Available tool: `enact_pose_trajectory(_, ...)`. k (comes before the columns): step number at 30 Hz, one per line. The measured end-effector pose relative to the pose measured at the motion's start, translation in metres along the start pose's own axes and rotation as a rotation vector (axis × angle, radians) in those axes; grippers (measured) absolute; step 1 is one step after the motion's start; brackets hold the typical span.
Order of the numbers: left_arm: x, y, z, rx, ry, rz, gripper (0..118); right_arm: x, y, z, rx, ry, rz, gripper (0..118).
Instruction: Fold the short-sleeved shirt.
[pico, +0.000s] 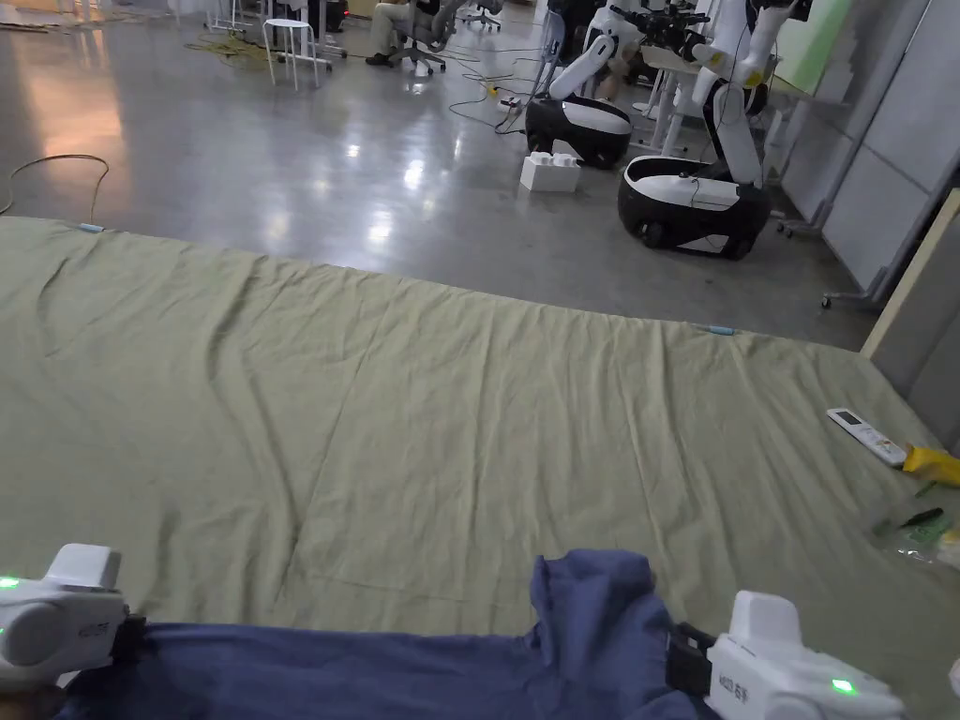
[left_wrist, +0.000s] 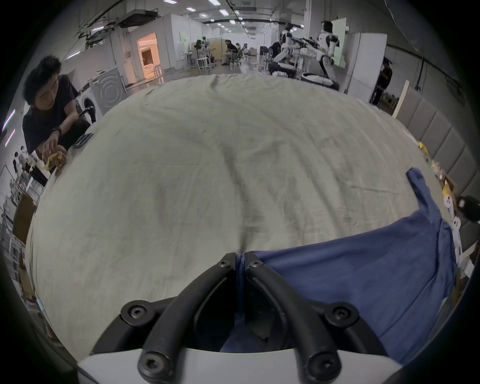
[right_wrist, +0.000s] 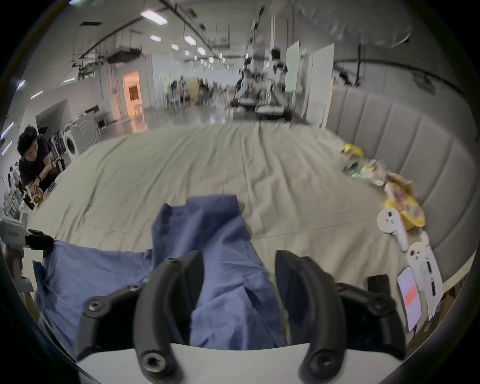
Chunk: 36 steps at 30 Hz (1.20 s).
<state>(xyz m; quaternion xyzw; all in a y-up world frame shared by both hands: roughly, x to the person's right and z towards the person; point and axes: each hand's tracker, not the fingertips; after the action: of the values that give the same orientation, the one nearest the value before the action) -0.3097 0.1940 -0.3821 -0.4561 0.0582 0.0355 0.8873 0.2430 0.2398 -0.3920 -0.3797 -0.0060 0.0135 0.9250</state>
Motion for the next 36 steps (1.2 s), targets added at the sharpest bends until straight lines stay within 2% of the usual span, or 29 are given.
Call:
enact_pose_trajectory(1,-0.001,-0.002,0.007,0.023,-0.008,0.016,5,0.003,0.007,-0.017,-0.038,0.007,0.005,70)
enact_pose_trajectory(6,-0.01,-0.016,0.041,0.122,-0.012,0.029,5,0.005,0.024,-0.08,-0.189,0.014,0.027,78)
enact_pose_trajectory(9,-0.011,-0.025,0.056,0.154,-0.021,0.039,5,0.001,0.02,-0.105,-0.257,0.062,0.055,78)
enact_pose_trajectory(11,-0.01,-0.03,0.061,0.172,-0.014,0.008,5,-0.001,0.016,-0.115,-0.28,0.043,0.056,73)
enact_pose_trajectory(12,-0.009,-0.032,0.063,0.166,-0.007,0.006,5,-0.002,0.014,-0.117,-0.281,0.041,0.058,69)
enact_pose_trajectory(13,-0.011,-0.033,0.065,0.164,-0.008,0.001,5,-0.002,0.013,-0.112,-0.264,0.041,0.064,56)
enact_pose_trajectory(14,-0.011,-0.035,0.066,0.168,-0.007,-0.001,5,-0.003,0.014,-0.11,-0.256,0.04,0.069,40)
enact_pose_trajectory(15,-0.012,-0.035,0.066,0.169,-0.006,0.004,5,-0.003,0.015,-0.108,-0.249,0.037,0.072,18)
enact_pose_trajectory(17,-0.015,-0.035,0.067,0.167,-0.008,0.015,5,-0.005,0.016,-0.097,-0.233,0.054,0.085,4)
enact_pose_trajectory(18,-0.014,-0.036,0.068,0.173,-0.01,0.023,5,-0.005,0.017,-0.094,-0.232,0.091,0.074,3)
enact_pose_trajectory(21,-0.021,-0.035,0.074,0.176,-0.03,0.061,5,-0.001,0.019,-0.077,-0.193,0.083,0.064,2)
enact_pose_trajectory(26,-0.024,-0.036,0.093,0.199,-0.042,0.055,5,0.009,0.024,-0.014,-0.073,0.106,0.007,2)
enact_pose_trajectory(36,-0.048,-0.063,0.144,0.245,-0.11,0.06,5,0.032,-0.017,0.089,-0.003,0.121,0.072,2)
